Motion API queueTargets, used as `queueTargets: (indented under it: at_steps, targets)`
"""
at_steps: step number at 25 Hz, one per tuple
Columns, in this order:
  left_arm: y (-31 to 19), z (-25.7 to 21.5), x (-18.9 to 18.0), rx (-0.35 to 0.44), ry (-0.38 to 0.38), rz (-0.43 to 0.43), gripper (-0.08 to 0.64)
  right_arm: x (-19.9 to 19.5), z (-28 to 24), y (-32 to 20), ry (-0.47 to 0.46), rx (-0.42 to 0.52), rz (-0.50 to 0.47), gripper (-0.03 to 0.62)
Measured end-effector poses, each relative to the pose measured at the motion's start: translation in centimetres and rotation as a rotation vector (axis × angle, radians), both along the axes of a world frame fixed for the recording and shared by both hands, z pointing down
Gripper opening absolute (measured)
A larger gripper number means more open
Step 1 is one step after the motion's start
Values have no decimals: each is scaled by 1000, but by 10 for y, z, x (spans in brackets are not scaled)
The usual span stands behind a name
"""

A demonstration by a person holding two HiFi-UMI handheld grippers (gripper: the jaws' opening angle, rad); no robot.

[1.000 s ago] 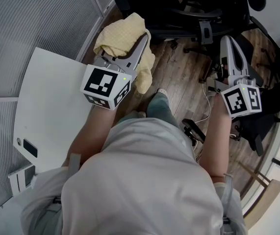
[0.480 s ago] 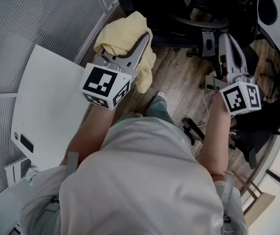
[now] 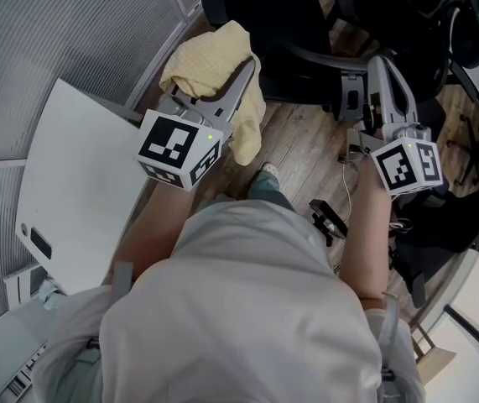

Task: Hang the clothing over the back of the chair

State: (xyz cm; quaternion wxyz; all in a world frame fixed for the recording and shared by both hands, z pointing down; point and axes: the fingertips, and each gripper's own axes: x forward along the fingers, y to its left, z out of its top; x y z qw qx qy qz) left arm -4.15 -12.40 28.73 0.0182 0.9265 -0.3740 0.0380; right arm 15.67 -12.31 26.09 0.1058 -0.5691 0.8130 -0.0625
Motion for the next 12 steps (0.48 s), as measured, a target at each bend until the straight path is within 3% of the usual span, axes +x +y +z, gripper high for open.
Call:
queueTargets:
  at_steps: [12]
  targets:
    - [-28, 3, 20, -13, -27, -111, 94, 16, -1, -57, -22, 4, -125, 21]
